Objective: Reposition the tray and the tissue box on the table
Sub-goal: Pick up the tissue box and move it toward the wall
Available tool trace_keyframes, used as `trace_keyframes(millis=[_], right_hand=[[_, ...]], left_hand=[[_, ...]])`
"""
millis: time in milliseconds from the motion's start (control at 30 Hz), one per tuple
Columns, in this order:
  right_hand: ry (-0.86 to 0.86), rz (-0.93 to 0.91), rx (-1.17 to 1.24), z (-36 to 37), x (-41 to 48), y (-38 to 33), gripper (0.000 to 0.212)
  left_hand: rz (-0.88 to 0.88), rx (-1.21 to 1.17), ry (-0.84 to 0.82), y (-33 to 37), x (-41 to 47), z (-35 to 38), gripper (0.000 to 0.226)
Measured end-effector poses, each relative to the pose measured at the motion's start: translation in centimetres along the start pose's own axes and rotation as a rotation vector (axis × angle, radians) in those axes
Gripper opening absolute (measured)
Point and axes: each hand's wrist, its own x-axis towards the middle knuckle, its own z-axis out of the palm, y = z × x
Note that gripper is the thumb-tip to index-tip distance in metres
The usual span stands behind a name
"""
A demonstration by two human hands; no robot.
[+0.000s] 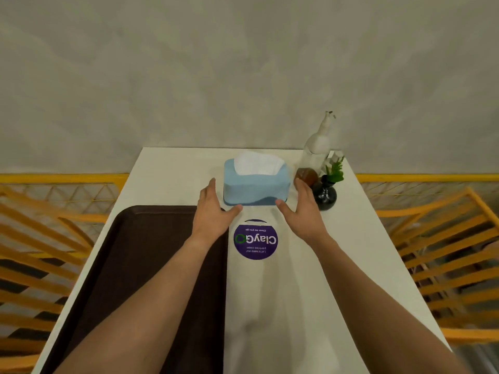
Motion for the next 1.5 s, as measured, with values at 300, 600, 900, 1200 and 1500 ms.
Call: trace_keyframes(millis=[300,600,900,1200,1500], right_hand=[[-0.019,0.000,0.145,2.6,3.7,1.7,0.087],[-0.078,0.054,0.216,3.7,6.0,2.1,0.093],[-0.045,0.021,0.293,4.2,6.5,2.5,0.073],[-0.018,-0.037,0.308,5.0,6.6,-2.1,0.070],[-0.061,-0.078,0.271,7.6,7.1,-7.8,0.067]], left_hand=[[-0.042,0.070,-0.045,-0.5,4.7,1.3,0.118],[-0.076,-0.084,-0.142,-0.3,7.9,3.1,0.103],[-0.033,-0.222,-0.096,-1.1,8.2,4.5,0.076],[0.026,-0.224,-0.029,-2.0,8.6,-0.4,0.076],[0.080,-0.227,0.041,-4.7,9.6,-7.5,0.078]])
